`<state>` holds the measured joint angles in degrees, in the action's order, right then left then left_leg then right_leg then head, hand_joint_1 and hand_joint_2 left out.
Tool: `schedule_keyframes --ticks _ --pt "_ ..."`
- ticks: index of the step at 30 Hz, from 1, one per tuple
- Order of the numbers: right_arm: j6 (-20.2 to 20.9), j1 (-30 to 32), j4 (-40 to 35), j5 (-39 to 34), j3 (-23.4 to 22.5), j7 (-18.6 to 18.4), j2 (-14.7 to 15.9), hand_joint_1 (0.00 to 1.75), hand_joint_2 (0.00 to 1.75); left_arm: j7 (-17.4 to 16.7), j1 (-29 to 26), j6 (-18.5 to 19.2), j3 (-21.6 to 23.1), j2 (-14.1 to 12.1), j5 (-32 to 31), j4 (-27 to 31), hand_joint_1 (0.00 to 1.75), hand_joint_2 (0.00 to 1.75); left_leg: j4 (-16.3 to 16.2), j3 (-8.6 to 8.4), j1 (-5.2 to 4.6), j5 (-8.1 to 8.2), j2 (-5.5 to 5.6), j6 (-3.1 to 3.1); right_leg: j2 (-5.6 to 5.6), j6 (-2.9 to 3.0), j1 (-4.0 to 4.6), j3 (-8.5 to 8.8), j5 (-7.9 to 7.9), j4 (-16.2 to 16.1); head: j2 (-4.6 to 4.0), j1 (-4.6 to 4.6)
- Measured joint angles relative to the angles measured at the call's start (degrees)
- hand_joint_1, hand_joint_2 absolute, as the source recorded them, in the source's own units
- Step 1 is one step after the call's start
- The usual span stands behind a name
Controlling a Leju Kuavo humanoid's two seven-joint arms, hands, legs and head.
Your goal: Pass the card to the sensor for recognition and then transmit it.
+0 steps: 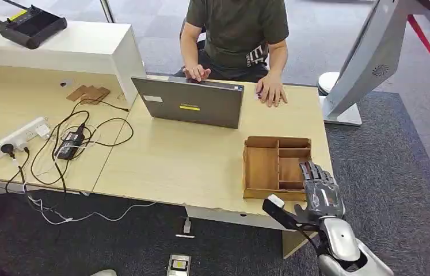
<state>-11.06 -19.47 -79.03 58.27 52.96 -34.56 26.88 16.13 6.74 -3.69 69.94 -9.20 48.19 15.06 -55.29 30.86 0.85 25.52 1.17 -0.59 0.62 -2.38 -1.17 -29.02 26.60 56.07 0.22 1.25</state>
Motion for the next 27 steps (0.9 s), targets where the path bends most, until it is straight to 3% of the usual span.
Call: schedule_keyframes --ticks 19,20,21,24,27 --pt "0.17 0.01 0.13 0.87 -0.87 -0.13 -0.57 0.00 1.75 -0.17 0.08 0.00 0.02 -0.02 0.00 0.00 0.00 1.75 0.00 0.00 0.00 0.00 0.00 0.00 0.00 0.00 0.00 -0.01 0.00 0.00 0.00 0.00" --pt "0.20 0.01 0.13 0.87 -0.87 -0.13 -0.59 0.31 1.75 -0.17 0.08 0.00 0.02 -0.02 0.00 0.00 0.00 1.75 0.00 0.00 0.00 0.00 0.00 0.00 0.00 0.00 0.00 0.00 0.00 0.00 0.00 0.00" --pt "0.26 0.01 0.13 0.85 -0.90 -0.13 -0.59 1.57 1.75 -0.17 0.07 0.00 0.02 -0.02 0.00 0.00 0.00 1.75 0.00 0.00 0.00 0.00 0.00 0.00 0.00 0.00 0.00 -0.01 0.00 0.00 0.00 -0.02" --pt "1.77 -0.01 0.41 -0.26 -0.92 -0.18 -0.81 1.68 1.75 -0.17 0.10 0.09 0.02 -0.02 0.00 0.00 0.00 1.75 0.00 0.00 0.00 0.00 0.00 0.00 0.00 0.00 0.00 0.00 0.00 0.00 0.00 -0.02" --pt "2.67 -0.01 1.03 -1.40 -0.92 -0.22 -1.09 1.68 1.75 -0.17 0.10 0.09 0.02 -0.02 0.00 0.00 0.00 1.75 0.00 0.00 0.00 0.00 0.00 0.00 0.00 0.00 0.00 0.00 0.00 0.00 0.00 0.00"
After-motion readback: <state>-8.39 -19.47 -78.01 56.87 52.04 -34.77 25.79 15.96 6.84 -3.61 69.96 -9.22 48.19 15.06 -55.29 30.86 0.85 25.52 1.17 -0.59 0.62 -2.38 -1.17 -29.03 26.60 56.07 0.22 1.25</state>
